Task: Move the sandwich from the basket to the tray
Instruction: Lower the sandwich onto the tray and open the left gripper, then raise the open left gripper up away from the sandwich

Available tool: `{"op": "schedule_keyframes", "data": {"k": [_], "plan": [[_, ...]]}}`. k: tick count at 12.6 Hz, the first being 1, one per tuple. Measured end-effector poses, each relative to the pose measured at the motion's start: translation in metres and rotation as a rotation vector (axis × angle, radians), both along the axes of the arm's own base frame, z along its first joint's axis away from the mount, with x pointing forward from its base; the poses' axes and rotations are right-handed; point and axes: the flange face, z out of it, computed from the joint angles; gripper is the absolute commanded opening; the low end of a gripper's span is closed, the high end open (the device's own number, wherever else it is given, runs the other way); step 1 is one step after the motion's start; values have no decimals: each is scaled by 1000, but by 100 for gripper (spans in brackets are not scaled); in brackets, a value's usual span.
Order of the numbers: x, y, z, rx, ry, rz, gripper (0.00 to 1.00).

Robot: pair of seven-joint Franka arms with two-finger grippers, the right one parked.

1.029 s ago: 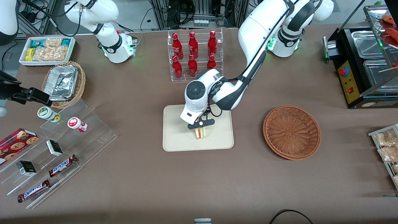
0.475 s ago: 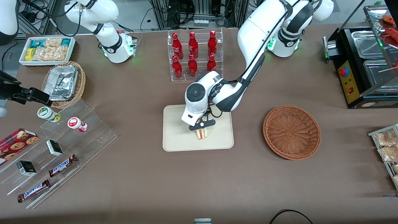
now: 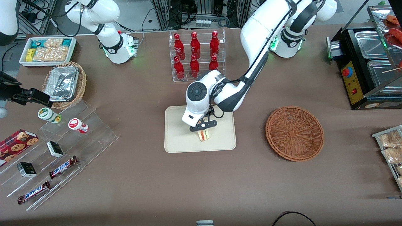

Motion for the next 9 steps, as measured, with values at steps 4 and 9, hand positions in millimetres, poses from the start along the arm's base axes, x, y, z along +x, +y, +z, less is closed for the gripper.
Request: {"op": "schedule_keyframes", "data": {"k": [4,9], "plan": [[-2,4,57,3,-14,-7,100],[21,56,126,49,-16,-51,100]]}}
